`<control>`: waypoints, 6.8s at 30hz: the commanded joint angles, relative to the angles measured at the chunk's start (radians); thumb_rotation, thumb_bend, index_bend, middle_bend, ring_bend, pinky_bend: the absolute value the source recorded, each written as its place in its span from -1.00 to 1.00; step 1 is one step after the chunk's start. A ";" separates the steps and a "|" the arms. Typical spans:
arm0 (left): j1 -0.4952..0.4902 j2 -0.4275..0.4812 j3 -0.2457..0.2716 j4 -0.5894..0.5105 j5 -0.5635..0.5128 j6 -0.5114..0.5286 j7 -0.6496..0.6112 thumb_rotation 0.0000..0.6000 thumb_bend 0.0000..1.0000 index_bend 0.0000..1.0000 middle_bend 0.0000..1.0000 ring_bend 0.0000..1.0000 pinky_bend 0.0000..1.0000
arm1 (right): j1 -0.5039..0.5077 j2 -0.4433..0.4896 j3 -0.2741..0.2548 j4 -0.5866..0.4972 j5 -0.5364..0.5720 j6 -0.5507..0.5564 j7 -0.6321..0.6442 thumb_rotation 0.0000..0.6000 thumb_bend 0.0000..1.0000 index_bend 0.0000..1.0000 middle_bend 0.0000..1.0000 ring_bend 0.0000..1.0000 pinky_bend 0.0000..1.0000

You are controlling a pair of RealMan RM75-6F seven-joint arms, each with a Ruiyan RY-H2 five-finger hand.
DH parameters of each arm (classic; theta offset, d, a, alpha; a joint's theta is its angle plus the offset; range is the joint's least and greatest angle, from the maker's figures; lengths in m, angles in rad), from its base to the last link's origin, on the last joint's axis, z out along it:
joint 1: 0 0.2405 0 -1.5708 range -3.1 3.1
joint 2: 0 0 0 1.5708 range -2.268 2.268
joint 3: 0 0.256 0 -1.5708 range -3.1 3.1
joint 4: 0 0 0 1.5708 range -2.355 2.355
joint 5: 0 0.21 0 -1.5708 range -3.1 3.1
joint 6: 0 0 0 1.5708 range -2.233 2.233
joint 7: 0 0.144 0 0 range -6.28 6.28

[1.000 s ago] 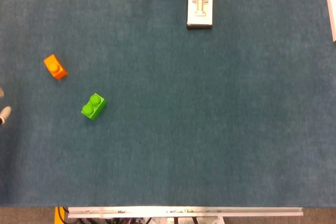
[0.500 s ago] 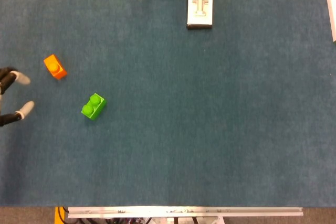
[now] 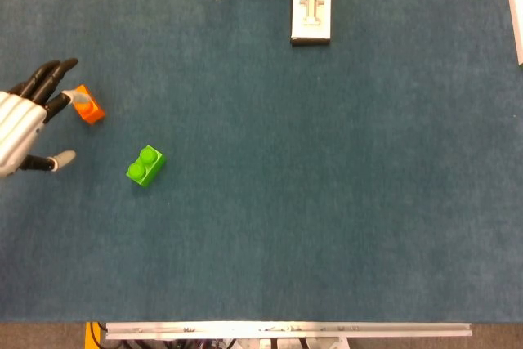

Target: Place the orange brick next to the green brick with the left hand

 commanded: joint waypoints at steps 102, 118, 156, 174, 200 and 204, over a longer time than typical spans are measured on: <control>-0.329 -0.452 0.412 1.138 0.242 0.000 -0.534 1.00 -0.49 -0.44 -1.00 -1.00 -0.62 | 0.172 -0.162 0.102 0.094 0.316 -0.226 -0.123 1.00 -0.13 0.26 0.10 -0.16 -0.08; -0.337 -0.466 0.420 1.156 0.234 -0.047 -0.549 1.00 -0.49 -0.39 -1.00 -1.00 -0.62 | 0.183 -0.167 0.104 0.106 0.332 -0.242 -0.127 1.00 -0.13 0.26 0.10 -0.16 -0.08; -0.321 -0.458 0.424 1.149 0.220 -0.060 -0.537 1.00 -0.31 -0.10 -1.00 -1.00 -0.62 | 0.182 -0.167 0.093 0.108 0.326 -0.236 -0.119 1.00 -0.13 0.26 0.10 -0.16 -0.08; -0.296 -0.344 0.382 1.007 0.182 0.062 -0.415 1.00 -0.30 -0.07 -1.00 -1.00 -0.62 | 0.163 -0.136 0.063 0.085 0.257 -0.207 -0.089 1.00 -0.13 0.26 0.09 -0.16 -0.08; -0.336 0.169 0.229 -0.137 -0.144 -0.334 0.462 1.00 -0.30 0.07 -1.00 -1.00 -0.62 | 0.131 -0.069 0.011 0.099 0.148 -0.183 0.035 1.00 -0.13 0.26 0.10 -0.16 -0.08; -0.328 0.189 0.205 -0.200 -0.215 -0.380 0.559 1.00 -0.30 0.08 -1.00 -1.00 -0.62 | 0.123 -0.068 0.005 0.107 0.141 -0.176 0.049 1.00 -0.13 0.26 0.10 -0.16 -0.08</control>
